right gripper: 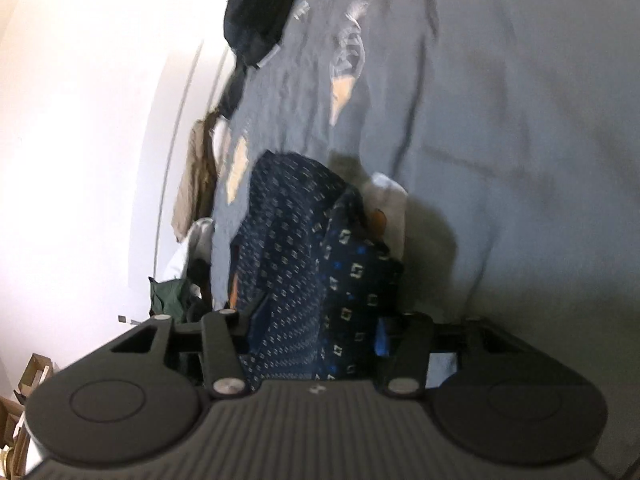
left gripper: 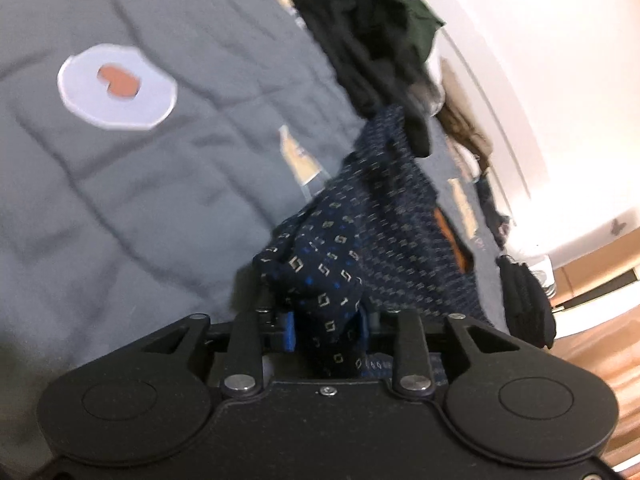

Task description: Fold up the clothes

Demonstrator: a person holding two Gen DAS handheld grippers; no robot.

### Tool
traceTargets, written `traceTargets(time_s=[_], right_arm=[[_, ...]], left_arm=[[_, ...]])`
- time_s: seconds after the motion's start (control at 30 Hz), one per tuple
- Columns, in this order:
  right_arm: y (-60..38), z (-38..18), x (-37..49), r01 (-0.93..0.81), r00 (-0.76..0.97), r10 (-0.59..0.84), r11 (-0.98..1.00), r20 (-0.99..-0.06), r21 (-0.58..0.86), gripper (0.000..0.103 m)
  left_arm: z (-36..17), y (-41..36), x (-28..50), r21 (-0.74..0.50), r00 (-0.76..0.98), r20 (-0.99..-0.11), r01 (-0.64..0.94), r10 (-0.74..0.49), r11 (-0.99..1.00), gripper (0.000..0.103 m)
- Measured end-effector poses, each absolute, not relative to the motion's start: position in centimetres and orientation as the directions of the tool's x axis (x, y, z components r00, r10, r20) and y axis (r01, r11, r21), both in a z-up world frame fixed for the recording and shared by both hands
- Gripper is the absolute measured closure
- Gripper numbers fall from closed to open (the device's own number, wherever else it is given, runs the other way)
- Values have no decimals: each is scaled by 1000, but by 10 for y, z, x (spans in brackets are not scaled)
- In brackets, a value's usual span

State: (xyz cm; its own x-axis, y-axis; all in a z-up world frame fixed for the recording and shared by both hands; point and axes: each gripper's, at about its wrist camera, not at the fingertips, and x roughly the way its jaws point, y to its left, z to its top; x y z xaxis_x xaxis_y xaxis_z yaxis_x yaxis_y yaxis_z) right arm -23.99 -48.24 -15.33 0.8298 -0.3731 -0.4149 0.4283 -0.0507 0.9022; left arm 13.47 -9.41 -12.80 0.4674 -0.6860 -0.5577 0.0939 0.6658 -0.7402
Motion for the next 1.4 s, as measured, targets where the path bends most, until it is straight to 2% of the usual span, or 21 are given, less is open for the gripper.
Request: traceTargets(time_s=[0.13, 0.3, 0.37, 0.4, 0.43, 0.5, 0.7, 0.87, 1.2, 1.4], right_arm=[[-485, -155, -236, 444, 827, -367, -39, -426, 895, 52], [-484, -156, -229, 456, 822, -376, -18, -429, 890, 55], [-484, -155, -226, 479, 810, -376, -18, -450, 877, 71], [-485, -155, -226, 487, 807, -371, -20, -459, 873, 84], [-486, -156, -225, 492, 806, -365, -23, -466, 870, 91], [-486, -156, -224, 504, 803, -356, -21, -478, 863, 94], [-483, -139, -228, 504, 815, -349, 34, -463, 863, 96], [-480, -121, -237, 504, 837, -286, 78, -465, 860, 97], [-455, -101, -294, 500, 849, -254, 97, -464, 861, 97], [-433, -101, -328, 534, 836, -226, 126, -499, 836, 97]], left_arm=[[-125, -101, 136, -727, 459, -554, 138, -694, 672, 68], [-129, -106, 139, -715, 454, -564, 149, -690, 683, 68], [-130, -106, 139, -715, 452, -565, 149, -690, 683, 70], [-129, -105, 139, -712, 456, -564, 154, -689, 685, 78], [-128, -105, 139, -710, 460, -562, 158, -688, 686, 82], [-127, -104, 139, -712, 462, -558, 158, -689, 684, 90], [-116, -95, 135, -724, 476, -539, 160, -695, 671, 95], [-100, -81, 122, -710, 472, -544, 181, -694, 680, 96], [-90, -47, 66, -650, 429, -611, 207, -665, 731, 96], [-91, -27, 32, -597, 407, -652, 245, -640, 764, 96]])
